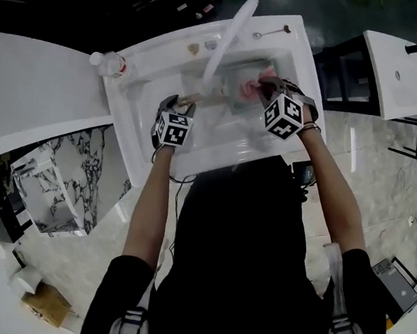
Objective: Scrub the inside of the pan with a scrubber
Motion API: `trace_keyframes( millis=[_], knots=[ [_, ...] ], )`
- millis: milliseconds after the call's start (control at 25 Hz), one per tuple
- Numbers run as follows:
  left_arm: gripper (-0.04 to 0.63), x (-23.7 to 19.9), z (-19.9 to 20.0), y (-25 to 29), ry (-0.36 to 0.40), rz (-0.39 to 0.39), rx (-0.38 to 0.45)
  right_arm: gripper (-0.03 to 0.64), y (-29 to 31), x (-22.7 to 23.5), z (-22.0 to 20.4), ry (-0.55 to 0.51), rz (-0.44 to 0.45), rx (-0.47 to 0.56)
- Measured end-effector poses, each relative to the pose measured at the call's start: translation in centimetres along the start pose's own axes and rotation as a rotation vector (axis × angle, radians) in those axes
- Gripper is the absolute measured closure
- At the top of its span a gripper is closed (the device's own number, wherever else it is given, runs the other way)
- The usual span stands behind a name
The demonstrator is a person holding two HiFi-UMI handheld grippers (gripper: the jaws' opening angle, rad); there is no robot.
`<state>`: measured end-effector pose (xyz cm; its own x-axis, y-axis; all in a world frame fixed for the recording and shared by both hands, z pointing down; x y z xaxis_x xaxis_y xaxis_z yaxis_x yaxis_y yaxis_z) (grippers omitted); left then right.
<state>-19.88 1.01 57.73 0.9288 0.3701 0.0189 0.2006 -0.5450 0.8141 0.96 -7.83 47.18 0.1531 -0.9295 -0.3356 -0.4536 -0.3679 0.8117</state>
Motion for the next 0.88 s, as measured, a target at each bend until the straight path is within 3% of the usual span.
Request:
trace_keyframes(
  millis=[240, 440, 720, 880],
  knots=[
    [0.341, 0.2, -1.0, -2.3, -0.026, 0.083, -0.001, 0.58, -6.6, -0.5, -2.6, 0.009, -0.063, 0.036],
    [0.375, 1.4, -1.0, -6.6, -0.043, 0.179, 0.08, 0.58, -11.5, -2.5, -5.8, 0.096, -0.116, 0.098],
    [0.5, 9.8, 1.4, -14.1, 0.012, 0.204, 0.223, 0.58, -18.8, -7.1, -9.1, 0.278, -0.163, 0.232],
    [0.542, 15.4, 3.0, -18.6, -0.007, 0.184, 0.325, 0.58, -23.0, -9.9, -9.6, 0.361, -0.132, 0.322]
  ],
)
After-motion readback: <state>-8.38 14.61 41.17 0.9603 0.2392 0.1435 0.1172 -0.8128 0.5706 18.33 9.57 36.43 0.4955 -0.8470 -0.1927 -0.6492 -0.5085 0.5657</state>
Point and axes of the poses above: the fingertips, and each gripper's own axes: y forward along the fingers, x to its right, z out of its top, the point moved 3 cm from there along -y, backward along the fingers, and after that the axes turned 2 degrees about y, right-handed, at the moved point
